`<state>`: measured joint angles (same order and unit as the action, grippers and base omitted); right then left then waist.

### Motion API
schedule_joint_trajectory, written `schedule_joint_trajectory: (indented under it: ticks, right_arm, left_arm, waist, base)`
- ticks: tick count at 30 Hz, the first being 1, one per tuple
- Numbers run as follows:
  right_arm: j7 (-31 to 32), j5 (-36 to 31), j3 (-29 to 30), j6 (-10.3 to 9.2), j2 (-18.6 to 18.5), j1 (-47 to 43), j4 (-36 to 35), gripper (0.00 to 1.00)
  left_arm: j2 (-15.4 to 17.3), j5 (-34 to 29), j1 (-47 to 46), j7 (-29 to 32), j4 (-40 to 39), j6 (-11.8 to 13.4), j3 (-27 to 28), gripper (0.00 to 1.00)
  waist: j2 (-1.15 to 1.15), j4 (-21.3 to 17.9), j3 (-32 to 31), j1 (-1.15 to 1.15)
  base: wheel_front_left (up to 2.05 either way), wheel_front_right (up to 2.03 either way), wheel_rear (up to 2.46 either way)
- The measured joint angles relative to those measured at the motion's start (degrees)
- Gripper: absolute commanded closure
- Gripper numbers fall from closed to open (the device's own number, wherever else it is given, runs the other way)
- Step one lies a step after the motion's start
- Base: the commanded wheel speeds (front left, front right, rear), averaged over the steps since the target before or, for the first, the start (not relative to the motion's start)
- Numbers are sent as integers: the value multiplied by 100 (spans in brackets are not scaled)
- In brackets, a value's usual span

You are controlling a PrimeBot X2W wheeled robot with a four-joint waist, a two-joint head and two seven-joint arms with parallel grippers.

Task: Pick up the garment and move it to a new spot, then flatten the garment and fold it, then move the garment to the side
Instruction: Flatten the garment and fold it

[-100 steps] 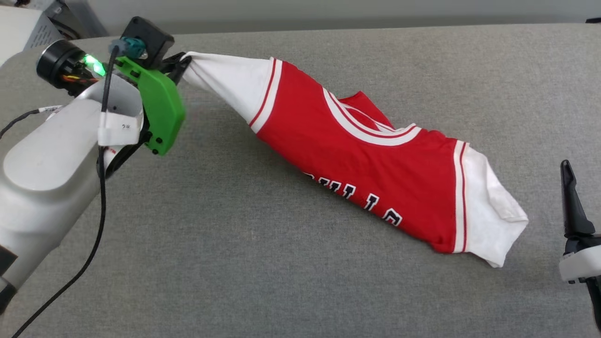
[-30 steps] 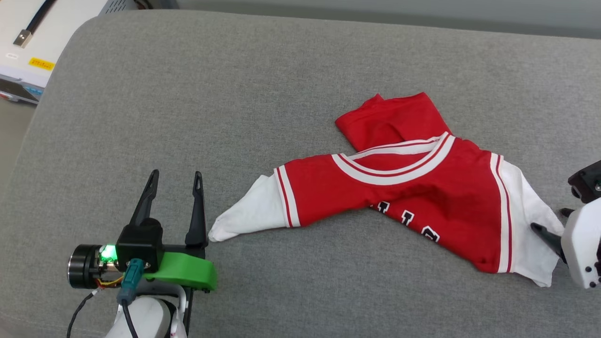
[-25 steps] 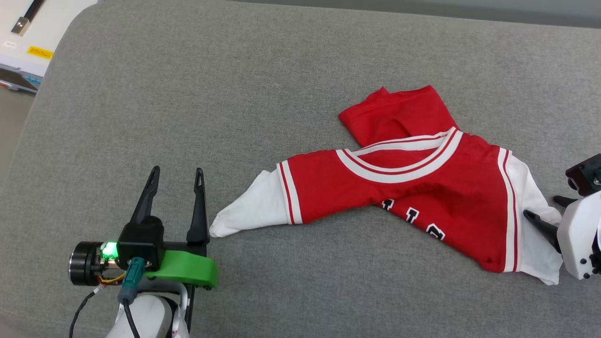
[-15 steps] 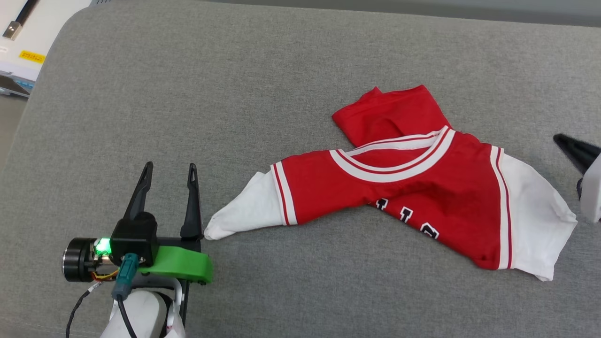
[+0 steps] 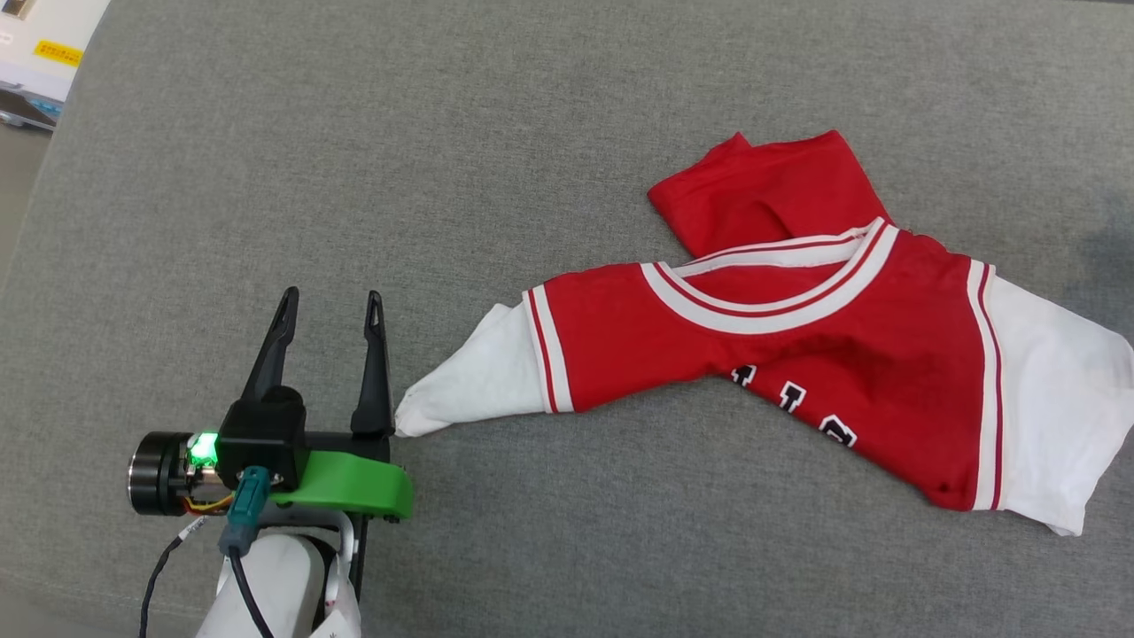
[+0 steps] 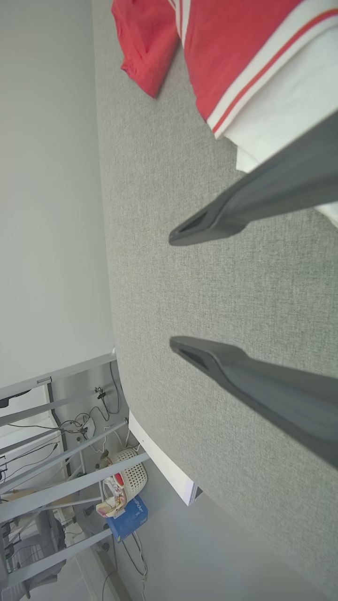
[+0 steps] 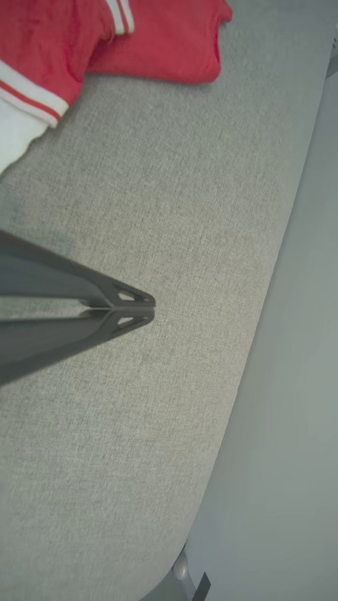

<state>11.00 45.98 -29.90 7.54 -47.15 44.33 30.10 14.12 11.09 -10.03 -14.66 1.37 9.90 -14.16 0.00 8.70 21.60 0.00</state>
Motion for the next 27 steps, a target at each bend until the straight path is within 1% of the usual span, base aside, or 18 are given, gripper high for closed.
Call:
schedule_joint_trajectory:
  ticks: [4, 5, 6, 10, 14, 17, 20, 23, 27]
  right_arm:
    - [-75, 21, 216, 0, 109, 15, 737, 100]
    - [-83, 60, 267, 0, 156, 14, 905, 91]
    - [-126, 113, 267, 0, 201, 8, 972, 0]
    - [-423, 360, 324, 0, 316, -68, 866, 0]
    - [-470, 903, 344, 0, 136, -342, 211, 0]
    - [-42, 1372, 278, 0, -158, -625, -557, 0]
    - [622, 1809, 267, 0, -520, -915, -1244, 0]
    - [1276, 2043, 272, 0, -828, -1165, -1684, 0]
    - [2000, 2074, 265, 0, -1102, -1416, -1940, 0]
  left_arm:
    - [-81, -111, -5, 0, 4, -66, 105, 0]
    - [-115, -131, -9, 0, 18, -92, 121, 0]
    - [-142, -153, -10, 0, 37, -124, 127, 0]
    - [-213, -205, -5, 0, 101, -191, 193, 0]
    - [-265, -249, 34, 0, 114, -242, 309, 0]
    - [-277, -265, 116, 0, 94, -263, 394, 0]
    - [-287, -304, 210, 0, 57, -291, 475, 0]
    - [-307, -336, 249, 0, 29, -323, 513, 0]
    - [-337, -401, 250, 0, -5, -377, 541, 0]
  waist:
    - [0, 3, 60, 0]
    - [0, 3, 56, 0]
    - [0, 3, 41, 0]
    - [0, -5, -76, 0]
    - [0, -29, -257, 0]
    - [0, -62, -390, 0]
    - [0, -115, -503, 0]
    - [0, -164, -561, 0]
    - [0, -168, -530, 0]
  base:
    - [0, 0, 0]
    - [0, 0, 0]
    - [0, 0, 0]
    - [0, 0, 0]
    - [0, 0, 0]
    - [0, 0, 0]
    - [0, 0, 0]
    - [0, 0, 0]
    - [0, 0, 0]
